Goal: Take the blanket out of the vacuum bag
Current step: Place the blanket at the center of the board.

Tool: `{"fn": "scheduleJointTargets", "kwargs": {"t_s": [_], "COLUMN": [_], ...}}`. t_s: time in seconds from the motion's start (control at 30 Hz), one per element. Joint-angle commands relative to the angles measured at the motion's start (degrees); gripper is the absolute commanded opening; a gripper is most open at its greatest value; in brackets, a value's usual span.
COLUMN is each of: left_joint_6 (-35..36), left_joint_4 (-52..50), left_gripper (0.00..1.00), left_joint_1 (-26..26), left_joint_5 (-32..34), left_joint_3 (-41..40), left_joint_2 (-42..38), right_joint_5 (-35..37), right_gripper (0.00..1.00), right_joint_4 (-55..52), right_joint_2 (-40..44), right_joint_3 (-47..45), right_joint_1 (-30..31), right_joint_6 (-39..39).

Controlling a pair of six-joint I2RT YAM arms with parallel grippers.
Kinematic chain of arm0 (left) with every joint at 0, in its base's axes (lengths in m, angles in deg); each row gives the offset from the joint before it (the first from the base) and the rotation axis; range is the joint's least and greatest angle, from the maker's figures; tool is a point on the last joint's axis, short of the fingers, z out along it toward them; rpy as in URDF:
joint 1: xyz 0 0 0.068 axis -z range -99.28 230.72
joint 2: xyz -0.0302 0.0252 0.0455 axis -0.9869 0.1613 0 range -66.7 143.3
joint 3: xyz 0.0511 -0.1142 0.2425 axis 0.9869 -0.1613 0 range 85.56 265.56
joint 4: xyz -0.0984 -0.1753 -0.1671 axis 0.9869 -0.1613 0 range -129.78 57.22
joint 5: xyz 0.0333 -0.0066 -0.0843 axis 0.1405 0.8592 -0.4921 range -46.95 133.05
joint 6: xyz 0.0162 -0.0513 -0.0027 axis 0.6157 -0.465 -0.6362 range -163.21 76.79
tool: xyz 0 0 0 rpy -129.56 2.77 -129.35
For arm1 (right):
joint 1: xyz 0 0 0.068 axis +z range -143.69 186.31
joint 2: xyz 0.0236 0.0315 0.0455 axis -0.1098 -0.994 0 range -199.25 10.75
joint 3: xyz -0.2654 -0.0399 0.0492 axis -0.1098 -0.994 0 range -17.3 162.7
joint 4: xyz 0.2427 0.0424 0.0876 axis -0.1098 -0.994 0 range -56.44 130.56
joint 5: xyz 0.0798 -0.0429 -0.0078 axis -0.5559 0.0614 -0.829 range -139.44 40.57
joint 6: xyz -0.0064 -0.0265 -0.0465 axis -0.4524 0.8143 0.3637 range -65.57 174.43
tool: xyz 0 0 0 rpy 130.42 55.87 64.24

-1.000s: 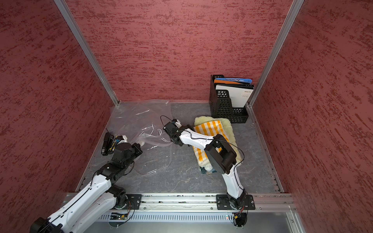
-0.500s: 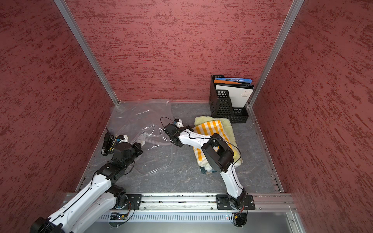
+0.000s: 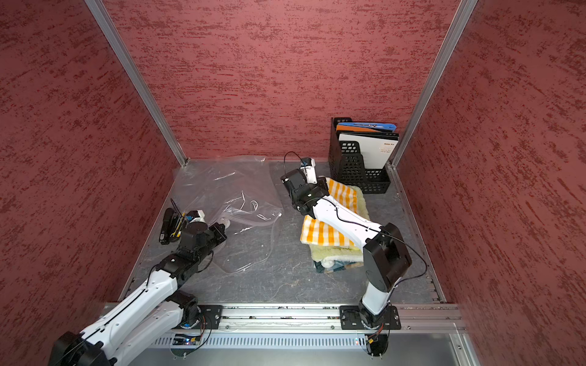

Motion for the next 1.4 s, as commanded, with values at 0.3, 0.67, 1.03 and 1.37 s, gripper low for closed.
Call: {"fn": "scheduleJointTargets", "kwargs": {"t_s": [0.3, 0.67, 1.03, 1.37], "left_joint_6": [1.5, 0.8, 2.9, 1.3], "left_joint_4": [-1.0, 3.8, 4.6, 5.2], "left_gripper": [0.00, 0.00, 0.00, 0.02], "left_joint_1": [-0.5, -0.4, 1.6, 10.7], "left_joint_5": [-2.3, -4.2, -9.7, -4.0], "left_joint_3": [0.4, 1.5, 8.3, 8.2], "left_joint_2": [-1.1, 2.5, 11.2, 13.2], "right_joint_5": [-7.6, -23.5, -52.0, -65.7], "right_gripper": [0.61, 0.78, 0.84, 0.77], "right_joint_4": [-1.8, -13.9, -16.7, -13.7], "right_joint_2": [-12.7, 12.1, 29.0, 36.6], "right_joint_3": [3.4, -2.9, -27.6, -36.1], "right_joint_1": [-3.0, -7.2, -29.4, -31.5], "right_joint_6": [-2.0, -9.3, -15.7, -16.9]}}
